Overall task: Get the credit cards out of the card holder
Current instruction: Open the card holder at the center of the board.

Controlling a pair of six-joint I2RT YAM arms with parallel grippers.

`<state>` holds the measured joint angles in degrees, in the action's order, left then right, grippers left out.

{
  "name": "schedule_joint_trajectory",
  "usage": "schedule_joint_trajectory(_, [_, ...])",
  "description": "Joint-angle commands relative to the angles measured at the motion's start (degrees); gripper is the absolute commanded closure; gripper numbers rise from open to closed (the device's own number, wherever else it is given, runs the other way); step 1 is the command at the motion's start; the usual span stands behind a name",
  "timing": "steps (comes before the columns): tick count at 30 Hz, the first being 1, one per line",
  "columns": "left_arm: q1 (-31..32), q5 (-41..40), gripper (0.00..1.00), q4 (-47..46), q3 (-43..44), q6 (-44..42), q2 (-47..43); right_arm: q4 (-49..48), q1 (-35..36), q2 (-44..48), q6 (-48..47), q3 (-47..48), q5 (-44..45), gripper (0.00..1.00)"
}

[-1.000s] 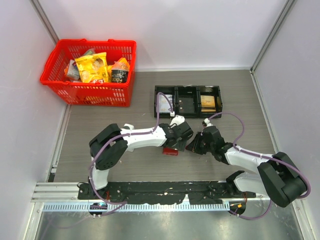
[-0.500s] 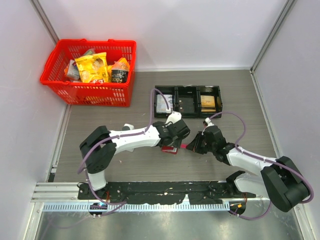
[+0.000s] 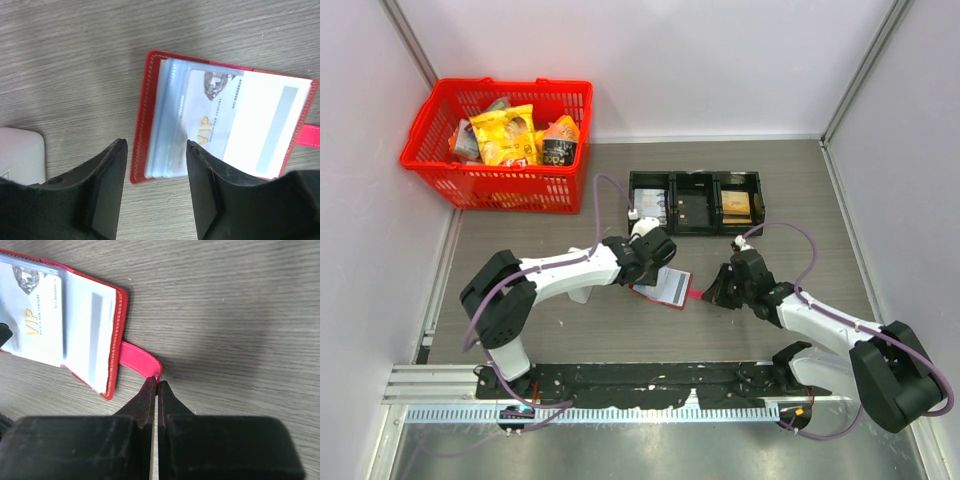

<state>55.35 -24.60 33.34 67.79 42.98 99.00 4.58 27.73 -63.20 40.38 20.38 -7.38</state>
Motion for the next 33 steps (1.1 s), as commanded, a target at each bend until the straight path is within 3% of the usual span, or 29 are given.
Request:
schedule_joint_trajectory(1, [-0.16, 3.41, 0.46, -4.69, -1.34, -0.09, -2.94, 2.10, -0.22, 0.54, -1.18, 2.47, 2.01, 0.99])
schedule_joint_trajectory(4, [-0.33, 4.29, 0.52, -5.13, -1.61, 0.26, -2.94, 2.54, -0.22, 0.36, -1.18, 3.00, 2.28, 0.99])
schedule_joint_trajectory(8, [-0.25, 5.00, 0.51, -5.83, -2.75, 0.79, -3.55, 4.90, -0.30, 0.71, -1.44, 4.66, 2.89, 0.95])
schedule_joint_trajectory(13, [-0.25, 7.89, 0.36, -7.50, -3.37, 1.32, -6.01, 7.11, -0.22, 1.76, -2.59, 7.30, 2.90, 0.94])
schedule_joint_trajectory(17, [0.37, 10.53, 0.13, -8.29, -2.40, 1.32, -5.93, 7.55, -0.30, 1.50, -2.94, 8.71, 1.75, 0.98])
schedule_joint_trajectory(22, [1.77, 11.41, 0.00, -8.21, 1.72, 0.97, -2.16, 7.46, -0.30, 1.41, -2.85, 8.80, 1.84, 0.98])
schedule_joint_trajectory(33, [4.06, 6.06, 0.00, -2.85, 12.19, -1.41, 9.80, 7.02, -0.39, 2.20, -2.68, 6.95, 1.93, 0.98])
